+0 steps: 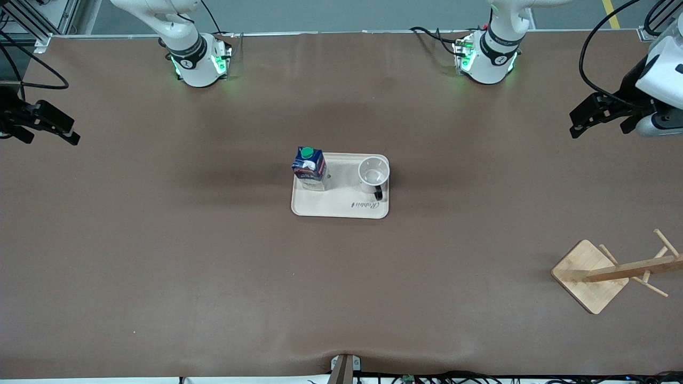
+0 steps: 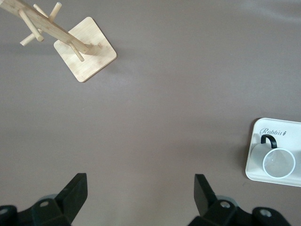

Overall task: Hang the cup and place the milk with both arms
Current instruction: 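Move the left gripper toward the white mug on the tray, then lower the left gripper into the white mug and grip its rim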

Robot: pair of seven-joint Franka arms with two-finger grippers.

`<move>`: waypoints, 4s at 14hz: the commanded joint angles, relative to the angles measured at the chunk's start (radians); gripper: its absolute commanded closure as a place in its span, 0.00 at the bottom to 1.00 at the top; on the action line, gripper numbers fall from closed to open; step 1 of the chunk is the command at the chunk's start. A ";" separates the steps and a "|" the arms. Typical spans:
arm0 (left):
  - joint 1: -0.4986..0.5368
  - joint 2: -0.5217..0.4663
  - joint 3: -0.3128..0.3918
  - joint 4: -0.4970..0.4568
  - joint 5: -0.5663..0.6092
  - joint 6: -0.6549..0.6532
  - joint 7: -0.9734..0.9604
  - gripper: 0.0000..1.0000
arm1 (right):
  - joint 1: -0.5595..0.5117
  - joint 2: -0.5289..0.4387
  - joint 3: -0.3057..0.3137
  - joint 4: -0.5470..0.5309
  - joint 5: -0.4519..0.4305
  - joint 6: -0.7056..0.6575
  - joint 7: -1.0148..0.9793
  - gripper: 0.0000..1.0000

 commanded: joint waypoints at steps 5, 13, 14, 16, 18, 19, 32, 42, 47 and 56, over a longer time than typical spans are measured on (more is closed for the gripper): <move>-0.012 0.041 -0.001 0.042 -0.009 -0.022 0.013 0.00 | -0.029 0.014 0.014 0.025 -0.010 -0.006 -0.011 0.00; -0.073 0.190 -0.079 0.050 -0.003 -0.001 -0.102 0.00 | -0.030 0.020 0.014 0.027 -0.010 -0.004 -0.011 0.00; -0.091 0.215 -0.090 0.050 -0.003 0.017 -0.134 0.00 | -0.030 0.020 0.014 0.027 -0.010 -0.002 -0.011 0.00; -0.148 0.262 -0.093 0.044 -0.003 0.051 -0.208 0.00 | -0.030 0.020 0.014 0.027 -0.010 -0.002 -0.011 0.00; -0.217 0.307 -0.093 0.024 -0.001 0.117 -0.285 0.00 | -0.030 0.020 0.014 0.027 -0.010 -0.002 -0.011 0.00; -0.246 0.324 -0.093 0.003 0.000 0.170 -0.302 0.00 | -0.030 0.022 0.014 0.027 -0.010 -0.002 -0.011 0.00; -0.447 0.545 -0.093 -0.045 0.068 0.453 -0.537 0.00 | -0.029 0.028 0.014 0.027 -0.010 -0.006 -0.013 0.00; -0.486 0.494 -0.101 -0.352 0.092 0.697 -0.665 0.00 | -0.029 0.028 0.014 0.027 -0.010 -0.006 -0.013 0.00; -0.513 0.525 -0.101 -0.407 0.094 0.793 -0.728 0.09 | -0.027 0.028 0.014 0.027 -0.010 -0.010 -0.011 0.00; -0.502 0.532 -0.101 -0.381 0.092 0.824 -0.744 1.00 | -0.029 0.032 0.014 0.027 -0.010 -0.012 -0.004 0.00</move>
